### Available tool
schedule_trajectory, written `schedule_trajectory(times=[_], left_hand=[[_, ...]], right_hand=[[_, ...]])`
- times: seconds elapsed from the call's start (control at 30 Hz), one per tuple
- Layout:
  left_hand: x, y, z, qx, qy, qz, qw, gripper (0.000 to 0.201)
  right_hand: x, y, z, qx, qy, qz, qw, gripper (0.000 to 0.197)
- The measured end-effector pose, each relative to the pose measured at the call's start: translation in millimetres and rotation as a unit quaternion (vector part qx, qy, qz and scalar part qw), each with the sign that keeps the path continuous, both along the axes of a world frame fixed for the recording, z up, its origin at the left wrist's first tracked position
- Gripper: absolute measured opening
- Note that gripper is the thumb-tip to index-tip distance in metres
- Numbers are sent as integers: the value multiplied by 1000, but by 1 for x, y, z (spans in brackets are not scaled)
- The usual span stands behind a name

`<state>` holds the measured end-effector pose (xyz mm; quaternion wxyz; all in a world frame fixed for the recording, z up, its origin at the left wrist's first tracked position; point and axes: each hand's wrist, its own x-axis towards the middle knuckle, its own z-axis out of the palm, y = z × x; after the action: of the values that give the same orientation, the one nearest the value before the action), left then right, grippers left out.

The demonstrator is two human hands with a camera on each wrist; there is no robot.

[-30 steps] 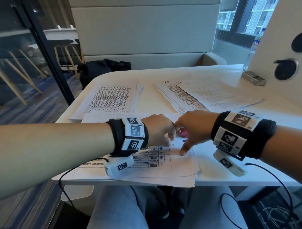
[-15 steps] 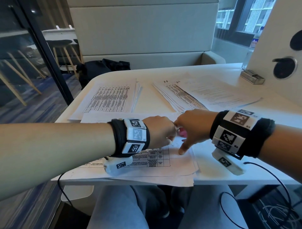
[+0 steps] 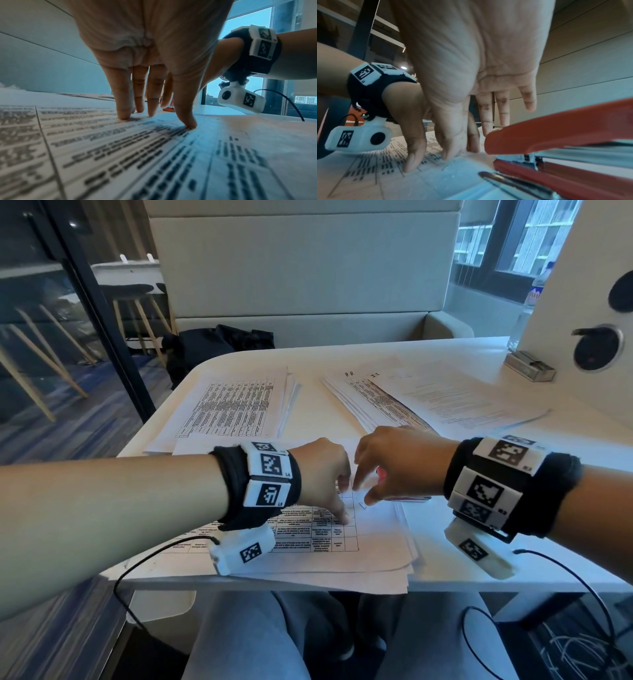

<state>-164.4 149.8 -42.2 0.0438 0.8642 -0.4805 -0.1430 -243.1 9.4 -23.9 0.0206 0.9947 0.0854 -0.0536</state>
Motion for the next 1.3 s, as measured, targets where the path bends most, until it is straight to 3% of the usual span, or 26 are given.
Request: schedule_trajectory(times=[0.63,0.7,0.83,1.0,1.17,1.3], left_hand=[[0,3,-1,-16,20,-9,1000,47],[2,5,-3,-21,27,-12,999,41],[4,10,4,-90,79,5,993,24],[16,24,18,-230,201,73,949,13],[24,48,25,-281,235,85,927,7],[37,76,32,-293,201,96,930,8]], right_hand=[[4,11,-3,-68,12,20,997,15],[2,10,-3,-41,8,7,999,14],[0,4,5,115,-26,-40,992,9],[6,3,17,249,-69,-59,964,6],[14,19,27,306,-88,-53,947,8],[23,33,29,280,-54,-49,957,27]])
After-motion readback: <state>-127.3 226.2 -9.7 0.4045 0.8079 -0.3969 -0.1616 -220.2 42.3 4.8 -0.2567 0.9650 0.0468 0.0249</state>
